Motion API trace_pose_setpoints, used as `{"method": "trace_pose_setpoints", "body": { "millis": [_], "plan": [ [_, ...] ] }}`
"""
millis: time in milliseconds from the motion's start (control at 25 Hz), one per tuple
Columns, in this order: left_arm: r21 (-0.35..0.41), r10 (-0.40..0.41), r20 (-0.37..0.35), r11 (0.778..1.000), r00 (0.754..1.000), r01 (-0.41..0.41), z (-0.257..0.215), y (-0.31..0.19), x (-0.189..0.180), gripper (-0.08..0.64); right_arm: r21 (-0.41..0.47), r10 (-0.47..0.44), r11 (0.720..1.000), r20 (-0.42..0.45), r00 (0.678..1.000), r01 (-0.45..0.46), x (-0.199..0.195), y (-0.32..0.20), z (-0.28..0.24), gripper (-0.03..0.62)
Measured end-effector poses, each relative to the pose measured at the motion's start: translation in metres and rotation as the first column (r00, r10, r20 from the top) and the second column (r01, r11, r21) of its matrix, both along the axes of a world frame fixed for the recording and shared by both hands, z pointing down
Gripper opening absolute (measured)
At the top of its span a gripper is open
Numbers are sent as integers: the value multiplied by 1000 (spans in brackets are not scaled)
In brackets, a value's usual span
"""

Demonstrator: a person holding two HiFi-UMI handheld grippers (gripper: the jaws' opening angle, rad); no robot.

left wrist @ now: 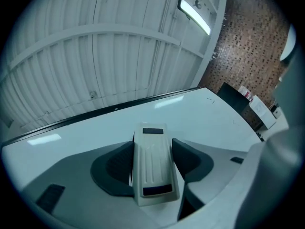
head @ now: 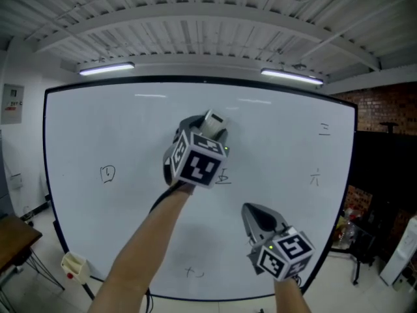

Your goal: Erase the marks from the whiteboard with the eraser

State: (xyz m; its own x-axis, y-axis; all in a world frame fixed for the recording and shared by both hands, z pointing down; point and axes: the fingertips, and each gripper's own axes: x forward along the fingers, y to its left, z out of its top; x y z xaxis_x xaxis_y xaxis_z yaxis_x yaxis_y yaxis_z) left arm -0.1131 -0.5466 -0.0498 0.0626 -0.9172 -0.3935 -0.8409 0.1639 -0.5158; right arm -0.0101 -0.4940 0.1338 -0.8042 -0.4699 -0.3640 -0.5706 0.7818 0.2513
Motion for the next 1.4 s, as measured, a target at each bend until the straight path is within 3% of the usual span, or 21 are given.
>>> {"method": "trace_pose_setpoints", "body": {
  "millis": [160,440,640,840,1120,1280,1400],
  "plan": [
    [-6,5,17,1000,1000,-5,4,-4,10,245,-6,6,1000,-2,1000,-6,12,0,3,-8],
    [88,163,-66,984,984,-157,13,47,7,249,-14,-35,999,14,999,35,9,9,5,-8],
    [95,300,-151,953,942,-289,54,86,-2,250,-22,-111,994,23,994,111,-1,19,14,-8],
    [95,377,-185,926,907,-366,104,118,-8,250,-32,-168,985,47,985,169,-10,31,21,-8],
    [13,401,-312,908,861,-418,194,130,-24,251,-11,-195,981,33,980,195,-27,47,32,-8],
    [-18,443,-356,877,823,-480,235,130,-26,250,3,-189,982,12,982,189,-35,55,40,-8],
    [-28,466,-362,860,807,-509,249,131,-28,252,1,-188,982,-4,982,188,-42,59,47,-8]
  ]
}}
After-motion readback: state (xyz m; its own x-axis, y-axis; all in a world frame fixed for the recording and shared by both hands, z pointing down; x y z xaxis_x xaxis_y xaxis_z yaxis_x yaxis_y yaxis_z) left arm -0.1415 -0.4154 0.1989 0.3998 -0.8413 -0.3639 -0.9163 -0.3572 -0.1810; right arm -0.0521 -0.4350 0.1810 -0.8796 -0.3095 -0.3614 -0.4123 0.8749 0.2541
